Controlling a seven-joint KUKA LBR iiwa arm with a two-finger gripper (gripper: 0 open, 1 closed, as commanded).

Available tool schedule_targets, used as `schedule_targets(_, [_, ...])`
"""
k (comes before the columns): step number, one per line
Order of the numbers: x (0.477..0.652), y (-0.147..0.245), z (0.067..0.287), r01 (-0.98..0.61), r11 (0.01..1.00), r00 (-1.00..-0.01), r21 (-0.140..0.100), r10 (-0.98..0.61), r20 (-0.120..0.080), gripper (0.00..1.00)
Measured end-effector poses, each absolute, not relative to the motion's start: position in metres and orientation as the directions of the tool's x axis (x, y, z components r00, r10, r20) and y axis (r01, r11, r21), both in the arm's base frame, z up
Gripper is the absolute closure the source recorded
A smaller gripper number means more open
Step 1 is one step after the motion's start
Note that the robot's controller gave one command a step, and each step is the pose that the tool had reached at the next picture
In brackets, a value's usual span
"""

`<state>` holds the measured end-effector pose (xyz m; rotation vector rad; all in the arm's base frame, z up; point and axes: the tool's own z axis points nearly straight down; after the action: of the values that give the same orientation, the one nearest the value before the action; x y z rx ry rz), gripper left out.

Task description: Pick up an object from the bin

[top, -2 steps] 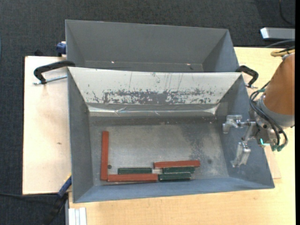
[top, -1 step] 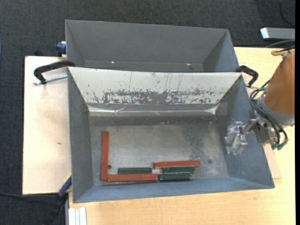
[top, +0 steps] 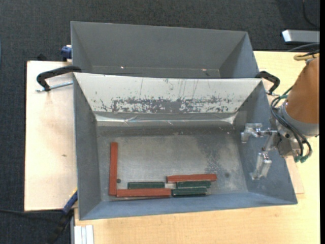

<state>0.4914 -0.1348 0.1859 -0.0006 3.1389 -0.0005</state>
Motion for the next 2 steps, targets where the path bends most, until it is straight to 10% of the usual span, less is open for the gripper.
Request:
schedule_targets(1, [0.491, -0.135, 0.186, -0.001, 1.0, -1.0, 0.0, -0.001, -0.003, 0.0])
schedule_targets(2, [0.512, -0.018, 0.133, -0.302, 0.953, -0.953, 0.002, -0.302, -0.001, 1.0])
